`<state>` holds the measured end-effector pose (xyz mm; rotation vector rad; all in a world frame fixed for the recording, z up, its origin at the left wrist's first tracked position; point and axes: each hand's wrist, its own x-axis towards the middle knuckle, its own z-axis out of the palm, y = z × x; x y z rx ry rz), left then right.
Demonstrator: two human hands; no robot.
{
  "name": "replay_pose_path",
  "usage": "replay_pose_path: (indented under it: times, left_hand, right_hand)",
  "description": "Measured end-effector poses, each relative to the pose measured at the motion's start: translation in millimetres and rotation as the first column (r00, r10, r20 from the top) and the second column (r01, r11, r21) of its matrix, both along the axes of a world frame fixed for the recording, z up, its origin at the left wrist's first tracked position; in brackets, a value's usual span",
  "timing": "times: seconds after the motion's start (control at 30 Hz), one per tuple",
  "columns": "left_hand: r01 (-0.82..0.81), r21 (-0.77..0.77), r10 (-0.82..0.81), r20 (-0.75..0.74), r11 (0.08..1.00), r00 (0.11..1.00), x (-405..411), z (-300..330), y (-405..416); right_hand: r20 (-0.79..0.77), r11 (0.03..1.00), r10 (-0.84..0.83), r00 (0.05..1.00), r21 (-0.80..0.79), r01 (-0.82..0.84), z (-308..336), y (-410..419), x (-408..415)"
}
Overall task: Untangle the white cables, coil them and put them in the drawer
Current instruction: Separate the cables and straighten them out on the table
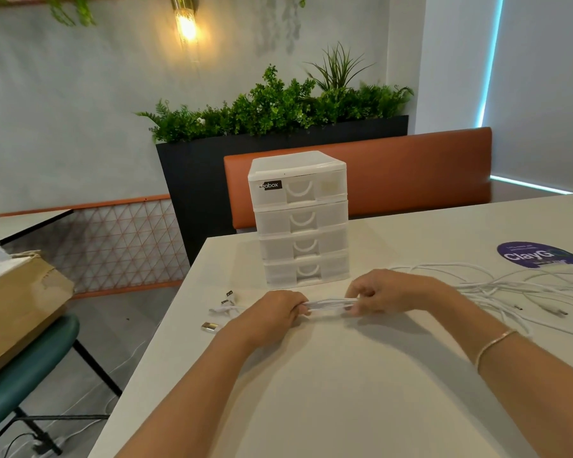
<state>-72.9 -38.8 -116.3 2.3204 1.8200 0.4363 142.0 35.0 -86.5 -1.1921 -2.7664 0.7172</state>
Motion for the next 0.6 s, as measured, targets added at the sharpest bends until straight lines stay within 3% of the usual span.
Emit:
replay_pose_path:
  times: [0.13, 0.23, 0.3, 0.37, 0.4, 0.5, 0.6]
  left_hand:
    - [-0.039, -0.025, 0.039, -0.005, 0.999, 0.999, -6, -1, 3]
    - [-0.054, -0.035, 0.054, -0.021, 0.998, 0.998, -10, 0, 3]
    - [-0.062, -0.041, 0.062, 0.004, 0.997, 0.998, -9, 0, 3]
    - [-0.069, -0.057, 0.07, 0.009, 0.996, 0.998, -7, 2, 3]
    - [-0.072, -0.063, 0.072, 0.0, 0.995, 0.997, -6, 3, 3]
    - [-0.079, -0.077, 0.077, -0.023, 0.994, 0.997, -4, 7, 1]
    - [-0.082, -0.089, 0.08, -0.028, 0.993, 0.996, -4, 8, -2]
  right_hand:
    - [0.099, 0.999, -0.033, 0.995, -0.003, 0.033, 15, 23, 52]
    - [0.163, 0.979, -0.198, 0.966, 0.085, 0.187, 27, 44, 95]
    - [0.279, 0.942, -0.324, 0.904, 0.183, 0.281, 31, 55, 113]
    - [0.449, 0.912, -0.393, 0.802, 0.305, 0.276, 30, 55, 110]
    - [0.459, 0.9, -0.402, 0.792, 0.356, 0.251, 27, 50, 100]
    - [0.183, 0.917, -0.238, 0.954, 0.365, 0.159, 26, 14, 45]
    - [0.062, 0.97, -0.021, 0.998, 0.241, 0.006, 18, -23, -12]
